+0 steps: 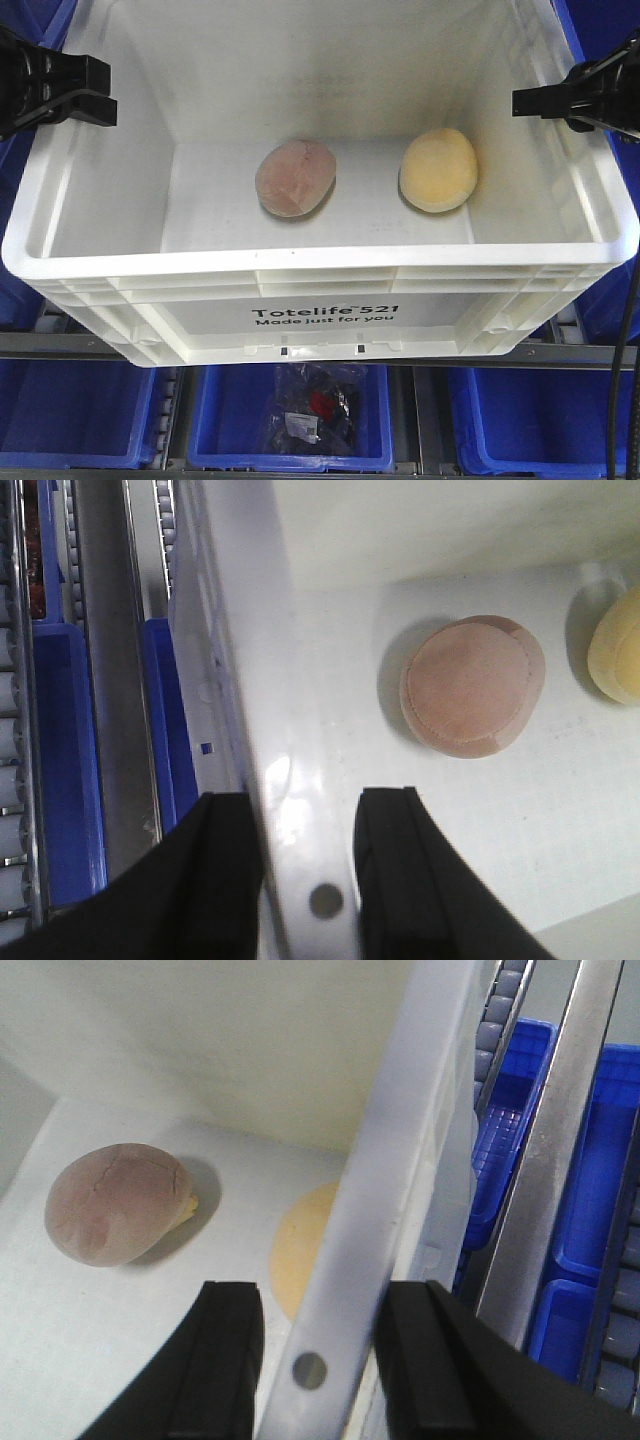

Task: Place moving items into box and shelve
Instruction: 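Keep gripping the crate as the base lines up with the blue-bin shelving, then raise and lower the crate onto the roller shelf with both grippers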

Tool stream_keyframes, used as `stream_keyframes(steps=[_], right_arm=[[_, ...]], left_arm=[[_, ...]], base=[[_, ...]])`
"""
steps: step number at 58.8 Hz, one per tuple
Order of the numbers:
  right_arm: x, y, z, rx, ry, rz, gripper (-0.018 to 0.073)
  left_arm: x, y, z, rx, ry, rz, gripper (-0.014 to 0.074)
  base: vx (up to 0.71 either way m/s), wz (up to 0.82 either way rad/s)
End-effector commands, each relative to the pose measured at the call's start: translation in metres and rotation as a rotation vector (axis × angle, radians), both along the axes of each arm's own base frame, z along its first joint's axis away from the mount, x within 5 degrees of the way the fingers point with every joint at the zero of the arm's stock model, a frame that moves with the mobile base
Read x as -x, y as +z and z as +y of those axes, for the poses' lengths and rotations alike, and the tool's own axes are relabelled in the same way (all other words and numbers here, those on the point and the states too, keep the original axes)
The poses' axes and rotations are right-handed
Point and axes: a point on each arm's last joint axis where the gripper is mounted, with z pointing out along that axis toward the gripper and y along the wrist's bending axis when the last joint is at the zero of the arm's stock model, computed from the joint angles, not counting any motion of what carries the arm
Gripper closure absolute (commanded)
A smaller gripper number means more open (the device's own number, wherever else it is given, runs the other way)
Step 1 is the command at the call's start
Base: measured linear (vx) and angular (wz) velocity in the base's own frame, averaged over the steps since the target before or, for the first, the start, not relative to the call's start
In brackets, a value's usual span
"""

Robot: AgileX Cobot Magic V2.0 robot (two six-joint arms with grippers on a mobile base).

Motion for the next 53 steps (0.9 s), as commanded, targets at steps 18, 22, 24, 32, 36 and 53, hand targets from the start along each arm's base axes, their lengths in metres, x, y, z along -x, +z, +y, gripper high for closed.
stream_keyframes(steps=[18, 22, 24, 32, 36, 53], right_arm=[[-0.011, 0.022, 0.003, -0.092, -0.038, -0.137, 0.0565], [-0.021, 0.016, 0.003, -0.110, -0.052, -0.118, 0.0565], [-0.028, 0.011, 0.003, -0.126, -0.061, -0.103, 0.0565], [-0.055, -0.005, 0.002, -0.171, -0.120, -0.108, 0.0565], [-0.068, -0.012, 0.001, -0.182, -0.142, -0.134, 0.0565], [-0.103, -0.034, 0.015, -0.029, -0.075, -0.333, 0.0564]], left_arm=[[-0.015, 0.028, -0.005, 0.090, 0.033, -0.240, 0.0603], [-0.026, 0.024, -0.006, 0.082, 0.045, -0.259, 0.0603], [-0.031, 0.022, -0.007, 0.082, 0.052, -0.275, 0.0603], [-0.057, 0.015, -0.010, 0.100, 0.090, -0.365, 0.0603], [-0.071, 0.010, -0.012, 0.112, 0.110, -0.412, 0.0603], [-0.118, -0.028, -0.020, 0.116, 0.157, -0.456, 0.0600]], base=[[0.00, 0.00], [0.00, 0.00], [0.00, 0.00], [0.00, 0.00], [0.00, 0.00], [0.00, 0.00]])
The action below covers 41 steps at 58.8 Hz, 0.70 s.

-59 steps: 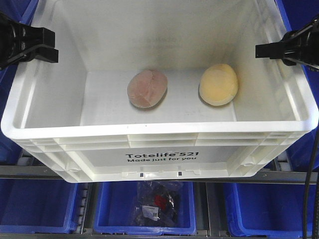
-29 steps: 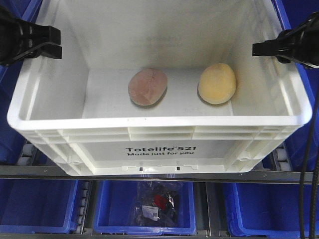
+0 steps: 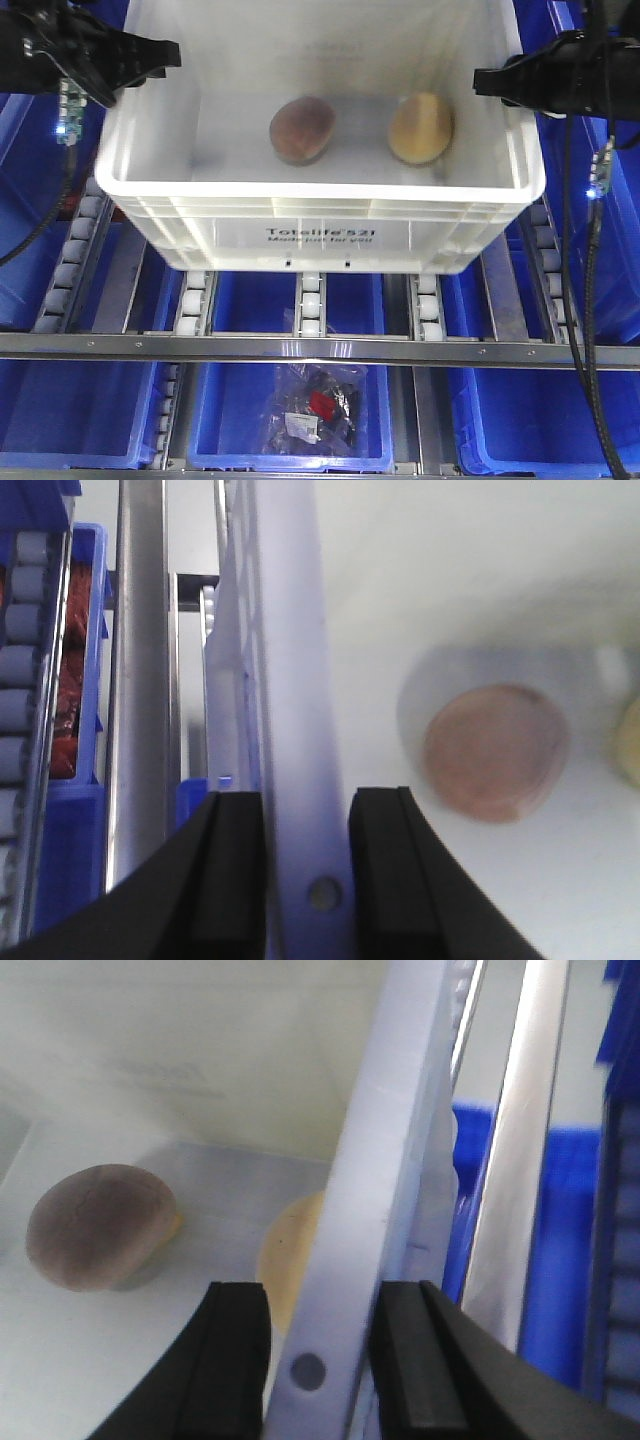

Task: Place moving items into box and shelve
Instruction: 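Raise and lower the crate onto the roller shelf with both grippers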

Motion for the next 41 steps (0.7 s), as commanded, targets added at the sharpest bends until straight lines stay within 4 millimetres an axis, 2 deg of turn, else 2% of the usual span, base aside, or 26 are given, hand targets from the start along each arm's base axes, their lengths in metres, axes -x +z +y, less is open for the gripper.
stream_keyframes(steps=[1, 8, 16, 23, 34, 38, 41], right_arm=[[0.002, 0.035, 0.010, -0.011, 0.033, -0.164, 0.0564], [-0.004, 0.031, 0.008, -0.029, 0.008, -0.177, 0.0550], [-0.006, 0.031, 0.007, -0.073, -0.015, -0.170, 0.0467], [-0.006, 0.030, 0.007, -0.062, -0.019, -0.169, 0.0286], [-0.009, 0.030, -0.001, -0.032, -0.104, -0.181, -0.0066], [-0.010, 0.029, -0.004, -0.020, -0.136, -0.183, -0.0153], [-0.010, 0.029, -0.005, -0.013, -0.149, -0.186, -0.0170]], left_arm=[[-0.005, 0.040, -0.004, 0.102, 0.033, -0.233, 0.0599], [-0.013, 0.030, -0.005, 0.100, 0.040, -0.231, 0.0586], [-0.017, 0.026, -0.006, 0.100, 0.044, -0.238, 0.0523], [-0.018, 0.026, -0.006, 0.098, 0.044, -0.242, 0.0397], [-0.018, 0.027, -0.005, -0.010, 0.003, -0.285, 0.0137], [-0.018, 0.027, -0.005, -0.025, -0.005, -0.290, 0.0052], [-0.018, 0.027, -0.005, -0.031, -0.008, -0.297, 0.0002]], base=[[0.00, 0.00], [0.00, 0.00], [0.00, 0.00], [0.00, 0.00], [0.00, 0.00], [0.00, 0.00], [0.00, 0.00]])
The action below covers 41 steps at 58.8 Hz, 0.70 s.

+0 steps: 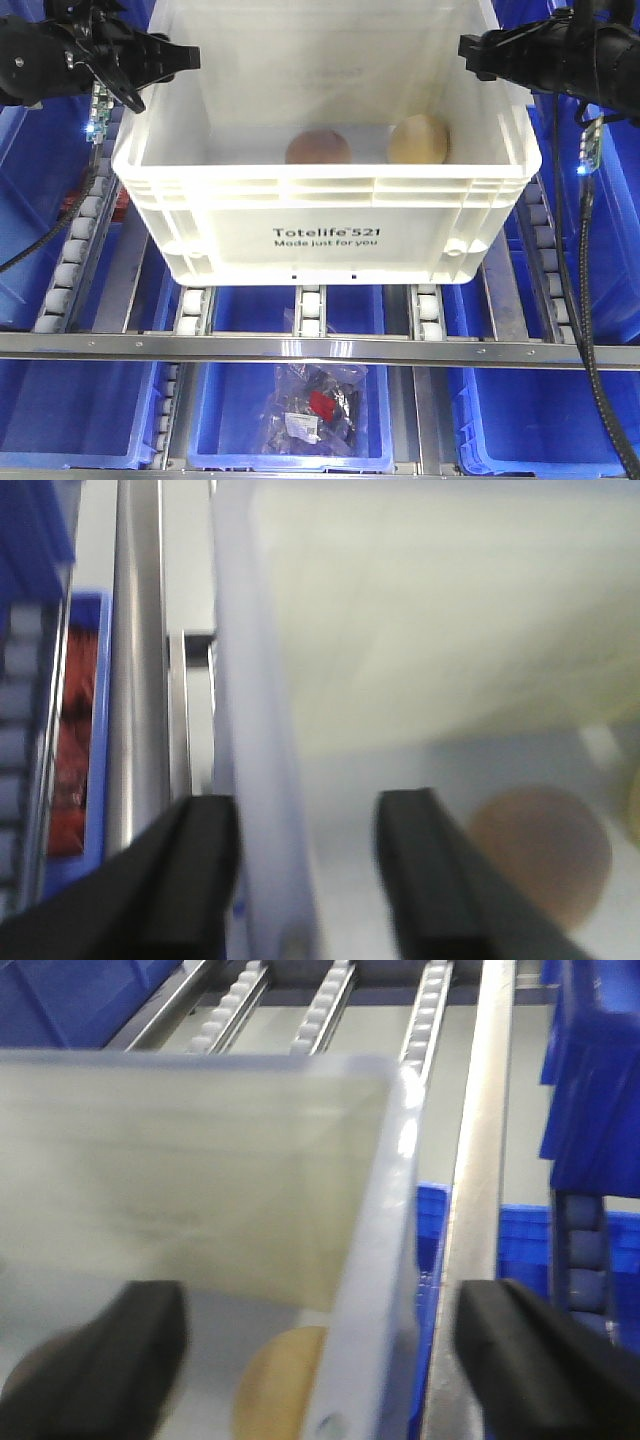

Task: Place moving items into box and shelve
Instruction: 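Raise and lower the crate onto the roller shelf with both grippers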

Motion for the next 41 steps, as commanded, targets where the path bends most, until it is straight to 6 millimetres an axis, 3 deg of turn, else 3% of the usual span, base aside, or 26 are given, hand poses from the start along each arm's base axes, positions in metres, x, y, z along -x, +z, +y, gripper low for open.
stream_keyframes(steps=[1, 6, 15, 41], right_arm=[[0.0046, 0.0282, -0.0040, -0.006, -0.041, -0.085, -0.0169], [0.0048, 0.0282, -0.0034, -0.008, -0.035, -0.084, -0.0164], [0.0048, 0.0282, -0.0033, -0.008, -0.033, -0.084, -0.0137], [0.0048, 0.0283, -0.0033, -0.012, -0.035, -0.083, 0.0059]], left_arm=[[0.0054, 0.0398, -0.0002, 0.027, 0.000, -0.175, -0.0016], [0.0055, 0.0396, -0.0002, 0.027, 0.000, -0.172, -0.0064], [0.0063, 0.0374, -0.0004, 0.022, -0.005, -0.147, -0.0056], [0.0071, 0.0355, -0.0005, 0.017, -0.008, -0.125, 0.0078]], base=[[0.00, 0.00], [0.00, 0.00], [0.00, 0.00], [0.00, 0.00]])
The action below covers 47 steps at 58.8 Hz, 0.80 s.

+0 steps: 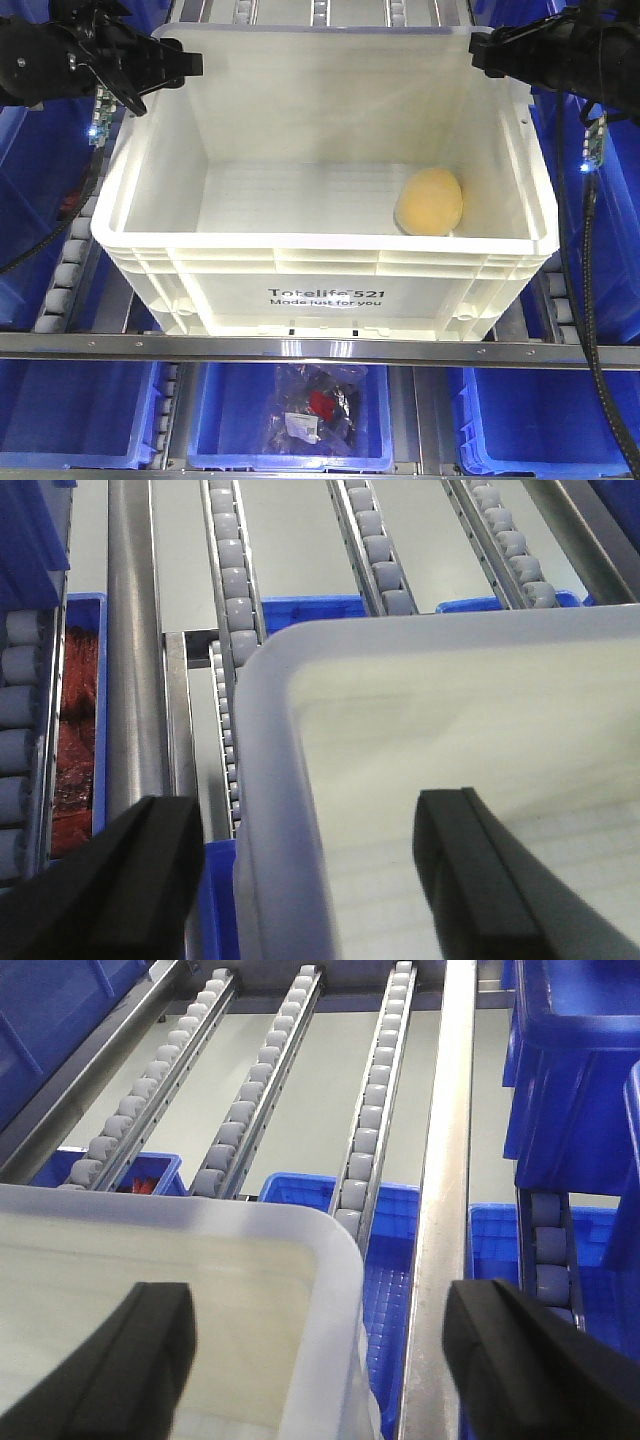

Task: Place moving items into box and shelve
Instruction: 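Raise and lower the crate onto the roller shelf with both grippers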

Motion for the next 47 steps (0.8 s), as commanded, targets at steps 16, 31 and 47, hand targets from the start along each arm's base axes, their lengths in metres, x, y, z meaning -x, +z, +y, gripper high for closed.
stream_keyframes(steps=[16, 31, 47], right_arm=[[0.006, 0.028, -0.001, -0.010, -0.001, -0.080, 0.0157], [0.006, 0.028, -0.001, -0.010, -0.001, -0.080, 0.0234], [0.006, 0.028, -0.001, -0.009, -0.005, -0.081, 0.0305]], left_arm=[[0.005, 0.038, 0.000, 0.038, 0.005, -0.150, 0.0132], [0.021, 0.047, -0.008, 0.039, -0.032, -0.148, 0.0137], [0.075, 0.042, 0.004, 0.014, -0.044, -0.242, 0.0137]], base=[[0.00, 0.00], [0.00, 0.00], [0.00, 0.00]])
